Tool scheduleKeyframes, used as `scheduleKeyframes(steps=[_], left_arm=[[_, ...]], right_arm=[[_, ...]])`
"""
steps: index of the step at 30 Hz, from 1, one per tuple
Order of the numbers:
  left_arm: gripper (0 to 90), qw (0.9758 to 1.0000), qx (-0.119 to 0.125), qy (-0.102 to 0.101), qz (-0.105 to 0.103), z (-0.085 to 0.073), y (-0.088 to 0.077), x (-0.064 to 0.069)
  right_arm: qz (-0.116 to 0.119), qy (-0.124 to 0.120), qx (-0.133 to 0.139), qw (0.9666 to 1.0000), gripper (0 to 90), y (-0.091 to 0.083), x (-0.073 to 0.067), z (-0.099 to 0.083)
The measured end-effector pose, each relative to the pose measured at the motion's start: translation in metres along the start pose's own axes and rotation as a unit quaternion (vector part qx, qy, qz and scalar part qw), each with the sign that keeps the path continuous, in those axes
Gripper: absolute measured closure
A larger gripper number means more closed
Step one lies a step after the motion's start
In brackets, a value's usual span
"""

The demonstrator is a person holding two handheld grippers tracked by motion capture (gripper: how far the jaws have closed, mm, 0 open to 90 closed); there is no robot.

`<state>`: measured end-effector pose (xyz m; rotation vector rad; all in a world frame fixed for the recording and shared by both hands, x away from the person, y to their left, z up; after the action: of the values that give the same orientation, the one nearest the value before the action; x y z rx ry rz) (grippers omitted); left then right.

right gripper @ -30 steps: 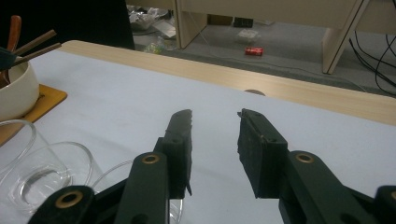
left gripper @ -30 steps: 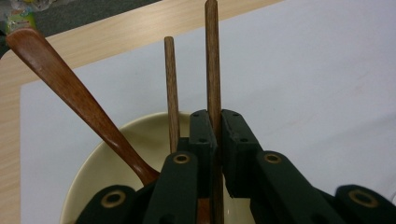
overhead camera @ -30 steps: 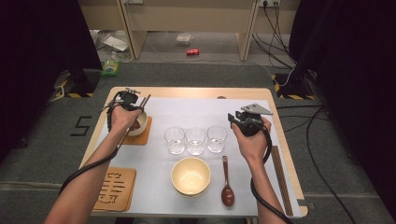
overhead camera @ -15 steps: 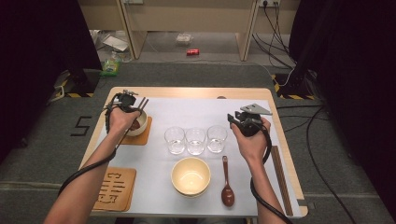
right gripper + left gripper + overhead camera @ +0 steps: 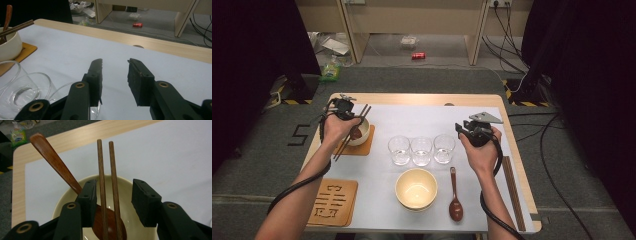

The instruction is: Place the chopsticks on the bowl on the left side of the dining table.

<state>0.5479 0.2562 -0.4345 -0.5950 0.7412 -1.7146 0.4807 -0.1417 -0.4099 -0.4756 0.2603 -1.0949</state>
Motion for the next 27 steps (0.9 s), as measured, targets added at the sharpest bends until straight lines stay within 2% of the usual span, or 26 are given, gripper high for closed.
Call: scheduleKeyframes(steps=[4,7,9,18,27], left_arm=[[54.9,0.9999,-0.011,-0.001,0.004,-0.006,-0.001,-0.002],[54.6,0.9997,-0.023,-0.005,0.000,-0.010,-0.001,-0.004],[54.2,0.9994,-0.029,-0.014,-0.006,-0.013,0.001,-0.005],[54.7,0.9985,-0.050,-0.021,-0.007,-0.021,0.008,-0.006],[64.0,0.9980,-0.056,-0.029,0.004,-0.021,0.011,-0.006]], right_arm=[[0.000,-0.001,0.000,1.0000,64.0,-0.002,0.001,0.000],[-0.002,0.001,-0.001,1.0000,64.0,-0.002,0.002,-0.001],[-0.001,0.002,-0.002,1.0000,63.8,-0.002,0.003,-0.001],[0.002,0.001,-0.004,1.0000,63.4,-0.001,0.002,-0.001],[0.002,0.001,-0.004,1.0000,63.3,-0.003,0.003,-0.001]])
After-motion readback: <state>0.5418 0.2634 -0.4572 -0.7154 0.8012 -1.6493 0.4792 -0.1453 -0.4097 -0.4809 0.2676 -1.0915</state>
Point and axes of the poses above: each handheld gripper's, and its own axes: y roughly forward along the jaws, z roughly out of its top, x roughly to its right, the point moved 5 cm from there along y, roughly forward along the jaws, and after that the axes turned 5 degrees about -y, right-handed, at the moved point
